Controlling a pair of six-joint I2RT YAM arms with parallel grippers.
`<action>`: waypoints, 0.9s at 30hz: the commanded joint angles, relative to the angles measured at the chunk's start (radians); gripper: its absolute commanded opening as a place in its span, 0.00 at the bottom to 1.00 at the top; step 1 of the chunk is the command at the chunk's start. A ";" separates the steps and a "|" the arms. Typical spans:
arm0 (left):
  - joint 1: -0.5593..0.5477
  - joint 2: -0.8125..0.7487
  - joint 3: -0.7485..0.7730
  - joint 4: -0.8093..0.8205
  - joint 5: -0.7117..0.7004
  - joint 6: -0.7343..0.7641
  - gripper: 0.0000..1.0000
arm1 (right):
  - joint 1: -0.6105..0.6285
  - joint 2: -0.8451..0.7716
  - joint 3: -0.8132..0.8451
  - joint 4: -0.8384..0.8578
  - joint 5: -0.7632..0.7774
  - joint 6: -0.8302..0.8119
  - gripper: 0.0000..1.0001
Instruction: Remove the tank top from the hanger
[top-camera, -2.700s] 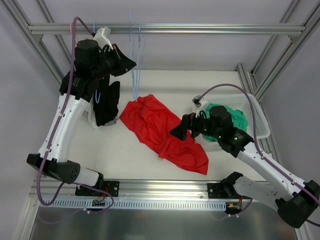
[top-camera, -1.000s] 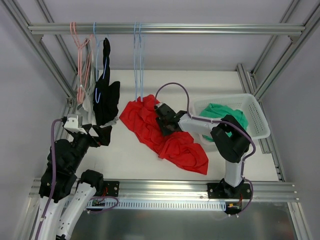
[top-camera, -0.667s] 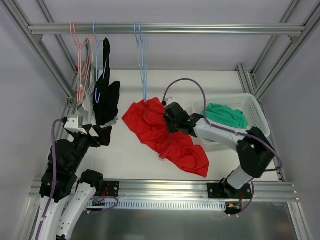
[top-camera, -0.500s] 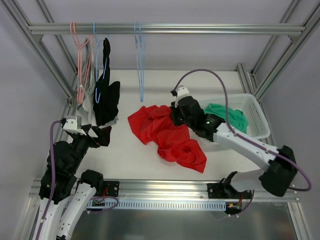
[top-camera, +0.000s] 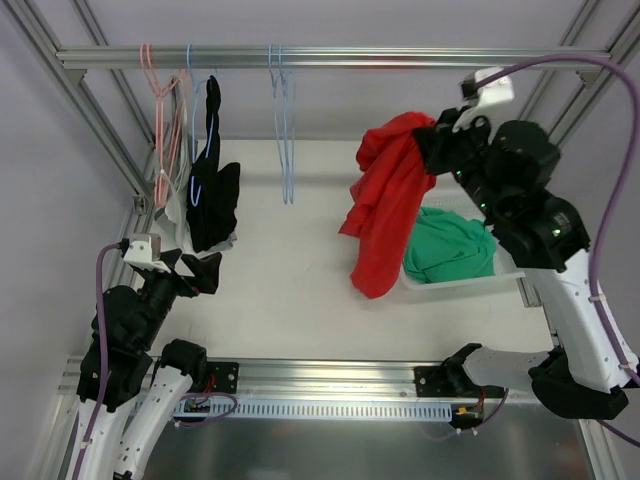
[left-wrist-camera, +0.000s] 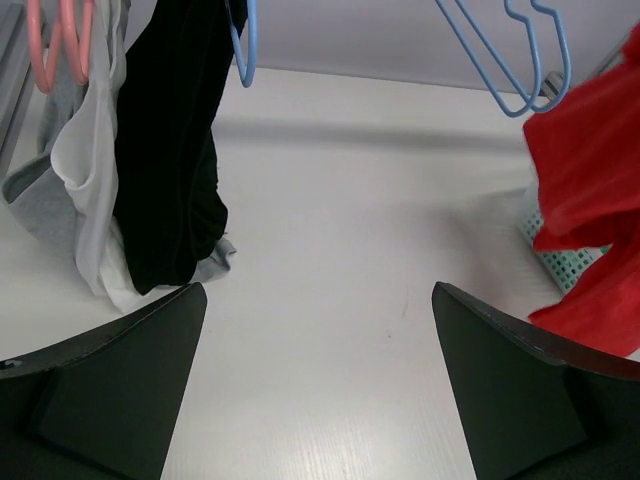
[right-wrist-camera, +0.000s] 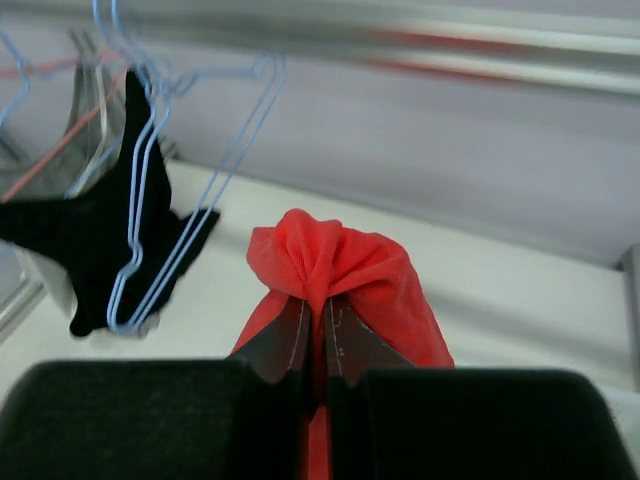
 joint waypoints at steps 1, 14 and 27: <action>0.007 -0.014 -0.013 0.035 -0.013 0.007 0.99 | -0.084 0.037 0.230 -0.089 -0.017 -0.074 0.00; 0.007 -0.002 -0.013 0.035 0.003 0.001 0.99 | -0.548 0.037 0.231 -0.144 -0.006 -0.054 0.00; 0.007 -0.002 -0.013 0.037 0.010 -0.001 0.99 | -0.645 -0.209 -0.623 0.287 -0.191 0.301 0.00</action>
